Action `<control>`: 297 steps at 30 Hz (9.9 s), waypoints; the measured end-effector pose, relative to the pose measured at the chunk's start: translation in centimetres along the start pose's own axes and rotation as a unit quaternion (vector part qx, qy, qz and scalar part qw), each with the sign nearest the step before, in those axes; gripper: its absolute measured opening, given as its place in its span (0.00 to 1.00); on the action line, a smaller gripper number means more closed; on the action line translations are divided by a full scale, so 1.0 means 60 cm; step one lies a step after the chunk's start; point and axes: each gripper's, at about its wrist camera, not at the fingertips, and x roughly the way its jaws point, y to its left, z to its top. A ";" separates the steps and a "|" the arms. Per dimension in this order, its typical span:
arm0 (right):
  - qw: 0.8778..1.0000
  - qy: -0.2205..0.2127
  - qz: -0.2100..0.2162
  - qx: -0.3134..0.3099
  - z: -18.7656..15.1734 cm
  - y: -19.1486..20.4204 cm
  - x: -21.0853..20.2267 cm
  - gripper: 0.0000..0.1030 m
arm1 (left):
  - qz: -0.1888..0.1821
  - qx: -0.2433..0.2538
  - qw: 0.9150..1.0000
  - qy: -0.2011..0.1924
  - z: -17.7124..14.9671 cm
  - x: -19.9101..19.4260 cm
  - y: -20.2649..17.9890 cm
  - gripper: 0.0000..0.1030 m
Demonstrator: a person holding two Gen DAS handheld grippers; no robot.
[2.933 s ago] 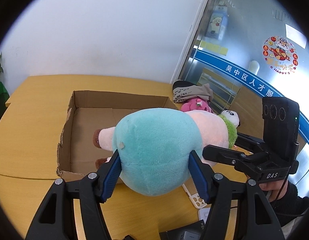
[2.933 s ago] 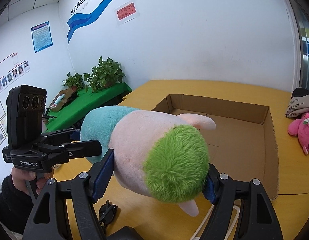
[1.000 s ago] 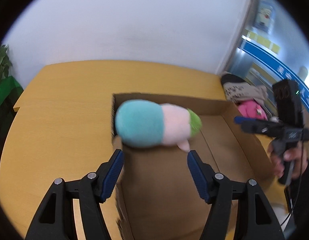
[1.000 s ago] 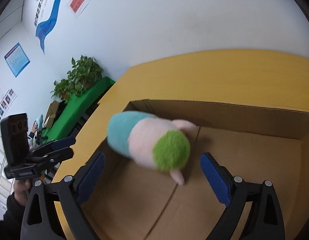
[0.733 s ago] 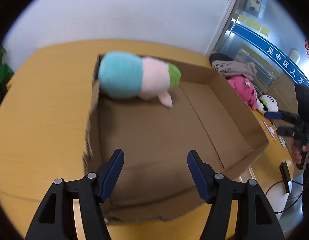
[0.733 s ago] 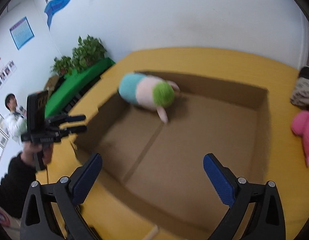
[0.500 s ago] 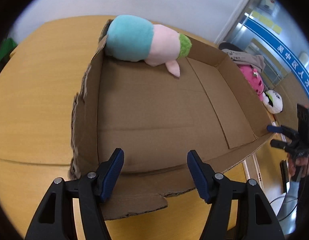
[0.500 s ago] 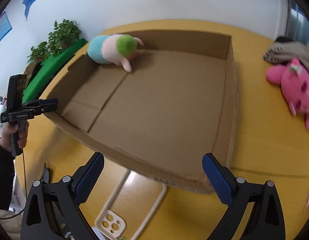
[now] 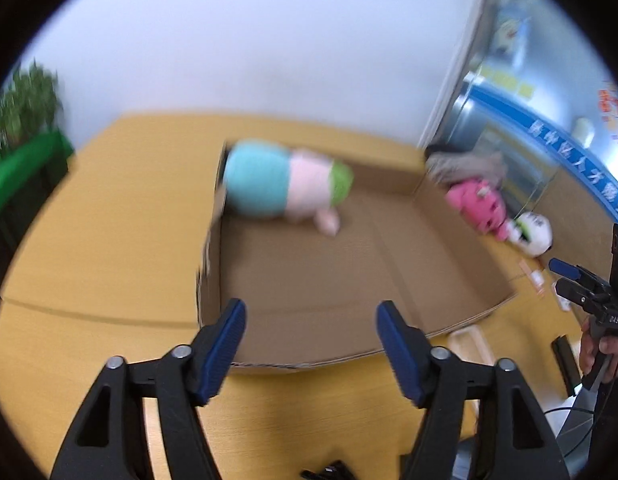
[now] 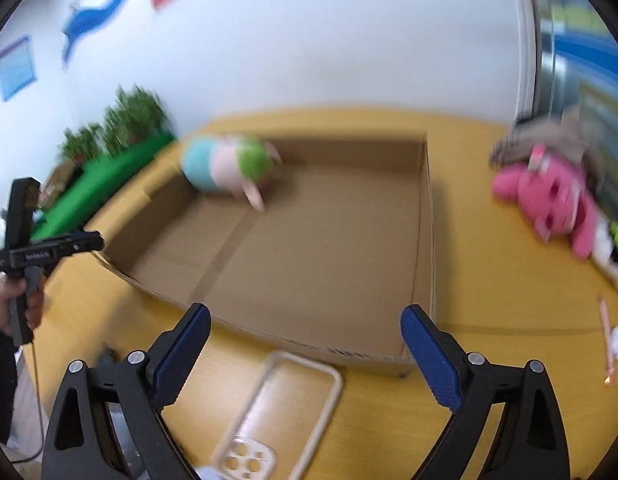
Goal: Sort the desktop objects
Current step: 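Withdraw the left tool toward the black charger box and sunglasses, then close both grippers on the black UGREEN charger box from opposite sides, then lift the charger box with both grippers and carry it over the cardboard box, then lower the charger box into the cardboard box and open both grippers, then move both tools back toward the black sunglasses on the table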
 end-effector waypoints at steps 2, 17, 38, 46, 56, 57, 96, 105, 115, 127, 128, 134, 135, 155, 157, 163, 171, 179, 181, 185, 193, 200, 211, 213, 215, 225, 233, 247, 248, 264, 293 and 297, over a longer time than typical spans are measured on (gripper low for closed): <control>0.999 -0.049 0.008 -0.017 0.005 0.025 -0.056 0.96 | 0.000 0.016 0.999 -0.033 -0.001 -0.044 -0.026 0.82; 0.994 0.025 0.096 -0.046 -0.108 0.159 -0.078 0.97 | -0.020 -0.034 0.999 0.003 -0.126 -0.102 -0.044 0.74; 0.972 0.182 0.134 -0.066 -0.279 0.252 0.105 0.97 | -0.146 -0.023 0.973 0.178 -0.229 0.065 -0.128 0.74; 0.973 0.176 0.138 -0.065 -0.280 0.238 0.113 0.85 | -0.140 -0.020 0.966 0.216 -0.262 0.095 -0.147 0.68; 0.980 0.141 0.122 -0.072 -0.272 0.234 0.094 0.81 | -0.127 -0.019 0.975 0.184 -0.248 0.083 -0.162 0.62; 0.981 0.132 0.119 -0.070 -0.267 0.233 0.087 0.80 | -0.126 -0.013 0.976 0.178 -0.243 0.078 -0.166 0.62; 0.989 0.054 0.084 -0.106 -0.151 0.248 0.054 0.80 | -0.119 0.012 0.990 0.070 -0.143 0.024 -0.184 0.61; 0.989 0.059 0.089 -0.105 -0.153 0.240 0.062 0.80 | -0.111 0.013 0.991 0.069 -0.137 0.033 -0.180 0.60; 0.989 0.061 0.090 -0.101 -0.154 0.234 0.067 0.80 | -0.112 0.011 0.991 0.070 -0.137 0.045 -0.176 0.60; 0.988 0.059 0.093 -0.112 -0.138 0.239 0.076 0.80 | -0.109 0.009 0.992 0.060 -0.124 0.043 -0.165 0.60; 0.988 0.060 0.094 -0.111 -0.138 0.238 0.077 0.80 | -0.109 0.008 0.992 0.061 -0.125 0.045 -0.165 0.60; 0.988 0.060 0.097 -0.104 -0.140 0.233 0.079 0.80 | -0.106 0.015 0.992 0.061 -0.123 0.046 -0.169 0.60; 0.988 0.061 0.098 -0.102 -0.140 0.232 0.079 0.80 | -0.106 0.014 0.992 0.061 -0.124 0.046 -0.169 0.60; 0.991 0.057 0.082 -0.094 -0.137 0.227 0.072 0.80 | -0.124 0.025 0.990 0.058 -0.117 0.046 -0.175 0.60; 0.990 0.054 0.081 -0.098 -0.133 0.230 0.073 0.80 | -0.123 0.025 0.990 0.059 -0.112 0.043 -0.173 0.60; 0.989 0.045 0.082 -0.114 -0.113 0.232 0.072 0.80 | -0.122 0.027 0.991 0.046 -0.095 0.037 -0.176 0.60; 0.988 0.040 0.076 -0.129 -0.081 0.198 0.064 0.80 | -0.129 0.040 0.990 0.038 -0.061 0.056 -0.204 0.60; 0.990 0.027 0.072 -0.116 -0.046 0.164 0.071 0.80 | -0.121 0.066 0.990 0.028 -0.008 0.077 -0.226 0.60; 0.991 0.024 0.073 -0.113 -0.031 0.154 0.075 0.80 | -0.122 0.070 0.990 0.025 0.009 0.085 -0.228 0.60; 0.991 0.017 0.074 -0.112 0.004 0.134 0.083 0.80 | -0.129 0.073 0.989 0.020 0.047 0.100 -0.232 0.60; 0.991 0.005 0.063 -0.118 0.101 0.091 0.118 0.80 | -0.135 0.081 0.987 0.007 0.146 0.151 -0.234 0.60; 0.990 0.010 0.073 -0.120 0.205 0.035 0.177 0.79 | -0.160 0.054 0.986 0.016 0.243 0.229 -0.212 0.60; 0.989 0.064 0.080 -0.102 0.275 -0.044 0.329 0.79 | -0.164 -0.003 0.984 0.066 0.293 0.399 -0.167 0.61; 0.989 0.079 0.093 -0.086 0.276 -0.068 0.364 0.79 | -0.161 -0.015 0.984 0.078 0.290 0.436 -0.160 0.61; 0.988 0.093 0.099 -0.073 0.271 -0.086 0.395 0.79 | -0.156 -0.021 0.983 0.099 0.285 0.475 -0.152 0.61; 0.983 0.149 0.104 -0.016 0.216 -0.134 0.520 0.78 | -0.085 0.009 0.985 0.150 0.244 0.567 -0.161 0.59; 0.982 0.178 0.069 0.006 0.202 -0.132 0.523 0.85 | -0.053 0.029 0.988 0.143 0.250 0.536 -0.169 0.59; 0.998 0.027 0.031 -0.047 0.214 -0.051 0.148 0.91 | -0.063 0.068 0.994 -0.057 0.212 0.066 -0.131 0.73; 0.998 0.019 0.022 -0.052 0.207 -0.043 0.123 0.91 | -0.065 0.070 0.993 -0.063 0.202 0.044 -0.137 0.73; 0.996 0.042 0.002 -0.078 0.052 0.057 -0.044 0.64 | -0.016 0.057 0.997 -0.056 0.035 -0.132 -0.119 0.81; 0.962 0.168 0.212 -0.029 -0.166 0.298 0.087 0.83 | -0.077 -0.072 0.990 0.092 -0.212 -0.049 -0.053 0.80; 0.948 0.221 0.220 -0.054 -0.214 0.352 0.148 0.77 | -0.076 -0.091 0.984 0.136 -0.242 -0.015 -0.039 0.78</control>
